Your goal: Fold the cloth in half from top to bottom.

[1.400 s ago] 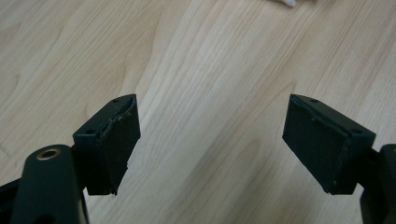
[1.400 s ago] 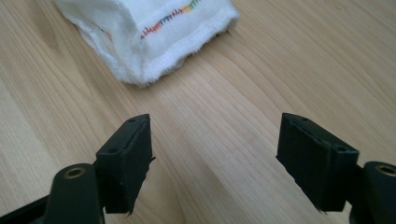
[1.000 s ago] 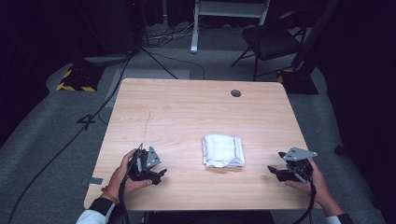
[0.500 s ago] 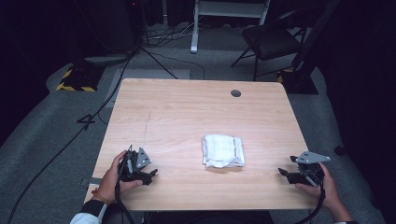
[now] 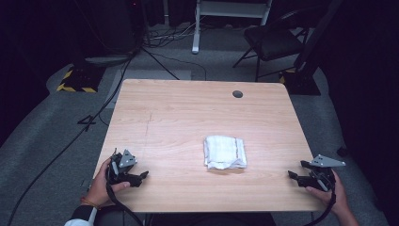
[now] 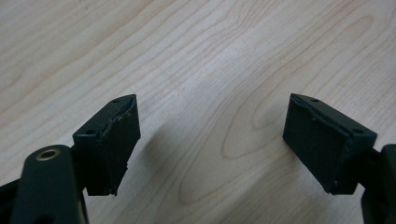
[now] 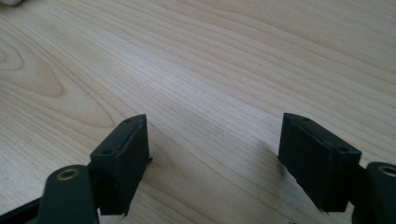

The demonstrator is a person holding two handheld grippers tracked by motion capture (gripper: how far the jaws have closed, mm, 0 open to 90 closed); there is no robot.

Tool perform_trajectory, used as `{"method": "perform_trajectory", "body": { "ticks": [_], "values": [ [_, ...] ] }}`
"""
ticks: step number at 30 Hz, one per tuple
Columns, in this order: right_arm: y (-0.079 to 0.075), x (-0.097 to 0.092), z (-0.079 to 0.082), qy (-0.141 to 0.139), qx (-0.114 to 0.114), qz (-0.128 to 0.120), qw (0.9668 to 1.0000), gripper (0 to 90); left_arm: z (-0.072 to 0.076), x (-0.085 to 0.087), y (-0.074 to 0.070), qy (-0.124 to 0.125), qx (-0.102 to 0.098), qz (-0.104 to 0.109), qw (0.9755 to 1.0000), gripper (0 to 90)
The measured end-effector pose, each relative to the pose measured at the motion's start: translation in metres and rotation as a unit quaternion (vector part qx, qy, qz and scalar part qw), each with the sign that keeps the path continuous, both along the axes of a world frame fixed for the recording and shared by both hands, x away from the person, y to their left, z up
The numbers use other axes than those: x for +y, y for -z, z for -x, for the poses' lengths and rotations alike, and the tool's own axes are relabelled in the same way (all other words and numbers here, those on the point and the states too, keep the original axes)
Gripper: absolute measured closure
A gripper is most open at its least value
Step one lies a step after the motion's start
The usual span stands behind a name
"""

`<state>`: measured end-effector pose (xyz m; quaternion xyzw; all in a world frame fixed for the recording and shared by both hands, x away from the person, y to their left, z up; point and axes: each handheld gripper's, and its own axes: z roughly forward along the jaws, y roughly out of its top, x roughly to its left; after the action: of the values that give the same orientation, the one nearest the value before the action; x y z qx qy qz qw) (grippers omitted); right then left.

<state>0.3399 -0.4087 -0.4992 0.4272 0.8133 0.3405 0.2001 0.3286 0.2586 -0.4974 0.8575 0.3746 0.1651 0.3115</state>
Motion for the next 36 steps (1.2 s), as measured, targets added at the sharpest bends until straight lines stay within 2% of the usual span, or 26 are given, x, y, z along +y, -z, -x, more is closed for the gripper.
{"method": "perform_trajectory", "body": {
  "ticks": [1,2,6,18,25,36],
  "values": [
    [0.0008,-0.0010,-0.0001,0.001,0.001,-0.005,1.0000,23.7,0.0001,0.0027,0.0012,-0.005,0.004,0.010,0.9999,18.7],
    [0.0018,-0.0026,-0.0005,0.003,0.003,-0.013,0.9999,22.9,0.0008,0.0053,0.0032,-0.011,0.017,0.029,0.9994,18.8],
    [0.0032,-0.0052,-0.0002,0.015,0.002,-0.018,0.9997,21.3,0.0049,0.0100,0.0057,-0.014,0.005,0.038,0.9992,18.7],
    [0.0043,-0.0037,-0.0013,0.023,-0.001,-0.020,0.9995,19.4,0.0064,0.0081,0.0068,-0.027,0.003,0.042,0.9988,18.3],
    [0.0042,-0.0043,-0.0013,0.032,-0.002,-0.018,0.9993,19.5,0.0057,0.0080,0.0065,-0.026,0.003,0.039,0.9989,18.0],
    [0.0043,-0.0045,-0.0014,0.031,-0.003,-0.018,0.9994,19.5,0.0051,0.0074,0.0067,-0.031,0.002,0.039,0.9988,17.4]
  ]
}}
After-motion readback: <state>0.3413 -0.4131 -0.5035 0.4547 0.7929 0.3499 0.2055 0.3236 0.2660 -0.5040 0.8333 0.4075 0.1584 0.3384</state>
